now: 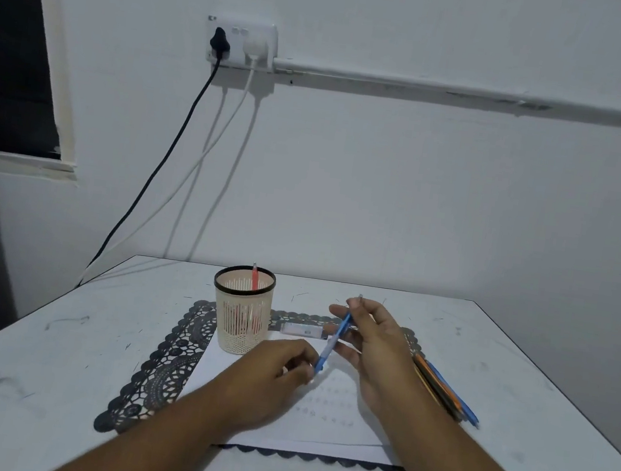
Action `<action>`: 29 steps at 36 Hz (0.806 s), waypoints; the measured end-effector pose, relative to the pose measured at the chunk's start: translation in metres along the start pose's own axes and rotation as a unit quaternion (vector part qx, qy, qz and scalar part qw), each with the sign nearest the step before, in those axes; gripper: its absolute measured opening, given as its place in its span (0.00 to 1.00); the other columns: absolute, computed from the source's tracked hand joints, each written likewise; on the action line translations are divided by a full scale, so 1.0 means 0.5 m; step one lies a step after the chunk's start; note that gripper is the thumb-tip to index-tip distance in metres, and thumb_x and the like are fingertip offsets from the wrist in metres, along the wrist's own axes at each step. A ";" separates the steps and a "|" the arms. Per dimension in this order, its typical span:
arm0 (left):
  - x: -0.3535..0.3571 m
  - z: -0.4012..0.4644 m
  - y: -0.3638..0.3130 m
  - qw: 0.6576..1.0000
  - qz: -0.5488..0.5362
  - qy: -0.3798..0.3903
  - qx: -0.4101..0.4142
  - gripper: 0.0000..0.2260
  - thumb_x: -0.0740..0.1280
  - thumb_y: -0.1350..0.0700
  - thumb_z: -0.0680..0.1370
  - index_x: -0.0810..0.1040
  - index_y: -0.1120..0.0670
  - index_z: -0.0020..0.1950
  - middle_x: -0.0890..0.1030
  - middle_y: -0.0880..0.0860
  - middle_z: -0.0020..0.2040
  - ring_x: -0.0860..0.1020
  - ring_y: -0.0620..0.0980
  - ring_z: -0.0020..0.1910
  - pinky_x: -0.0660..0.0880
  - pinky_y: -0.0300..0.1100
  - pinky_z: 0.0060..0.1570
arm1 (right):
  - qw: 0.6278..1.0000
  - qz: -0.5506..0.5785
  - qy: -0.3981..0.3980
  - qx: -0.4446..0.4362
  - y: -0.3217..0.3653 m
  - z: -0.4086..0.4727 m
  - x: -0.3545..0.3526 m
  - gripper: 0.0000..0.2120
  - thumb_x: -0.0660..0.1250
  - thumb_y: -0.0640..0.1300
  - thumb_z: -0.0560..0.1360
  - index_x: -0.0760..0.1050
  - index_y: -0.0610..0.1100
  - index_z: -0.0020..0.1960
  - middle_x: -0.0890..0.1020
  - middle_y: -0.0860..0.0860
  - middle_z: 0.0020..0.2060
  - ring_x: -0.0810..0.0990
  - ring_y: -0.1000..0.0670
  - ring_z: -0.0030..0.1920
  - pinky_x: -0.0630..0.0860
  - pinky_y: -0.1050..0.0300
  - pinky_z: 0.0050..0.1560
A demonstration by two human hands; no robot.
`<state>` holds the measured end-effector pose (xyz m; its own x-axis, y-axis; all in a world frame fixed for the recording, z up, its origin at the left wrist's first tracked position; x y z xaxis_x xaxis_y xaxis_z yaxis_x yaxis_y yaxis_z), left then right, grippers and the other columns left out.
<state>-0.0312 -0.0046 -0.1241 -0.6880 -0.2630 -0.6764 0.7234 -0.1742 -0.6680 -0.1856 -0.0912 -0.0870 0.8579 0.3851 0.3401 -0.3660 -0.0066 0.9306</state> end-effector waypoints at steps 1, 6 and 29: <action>0.000 0.001 -0.002 1.000 0.001 0.003 0.004 0.07 0.64 0.51 0.82 0.81 0.42 0.49 0.82 0.43 0.44 0.79 0.45 0.43 0.77 0.48 0.47 | 1.000 -0.002 0.008 -0.006 0.000 -0.002 0.003 0.08 0.66 0.45 0.83 0.78 0.42 0.58 0.88 0.47 0.49 0.88 0.42 0.47 0.84 0.48 0.50; -0.002 0.006 0.004 1.000 -0.004 -0.021 -0.005 0.06 0.66 0.53 0.82 0.80 0.44 0.47 0.82 0.45 0.42 0.77 0.44 0.40 0.76 0.49 0.46 | 0.997 0.064 0.040 0.007 -0.003 -0.002 0.009 0.08 0.61 0.44 0.85 0.78 0.43 0.58 0.85 0.45 0.44 0.85 0.42 0.44 0.82 0.43 0.51; -0.006 0.004 -0.001 0.988 -0.135 -0.060 -0.050 0.07 0.70 0.62 0.80 0.82 0.55 0.42 0.79 0.46 0.34 0.74 0.41 0.34 0.68 0.32 0.37 | 0.942 0.309 0.085 0.100 -0.013 -0.003 0.014 0.26 0.55 0.62 0.82 0.68 0.43 0.36 0.65 0.48 0.32 0.64 0.48 0.32 0.68 0.49 0.43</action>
<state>-0.0292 -0.0055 -0.1212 -0.8386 -0.3314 -0.4323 0.5014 -0.1594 -0.8504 -0.1779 -0.0870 -0.0907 0.4268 0.3932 0.8144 -0.6867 -0.4451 0.5747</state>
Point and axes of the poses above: each hand's wrist, its own z-axis towards the middle knuckle, its own x-axis out of the palm, y = z × x, the point moved 1 cm from there along z, towards the middle knuckle
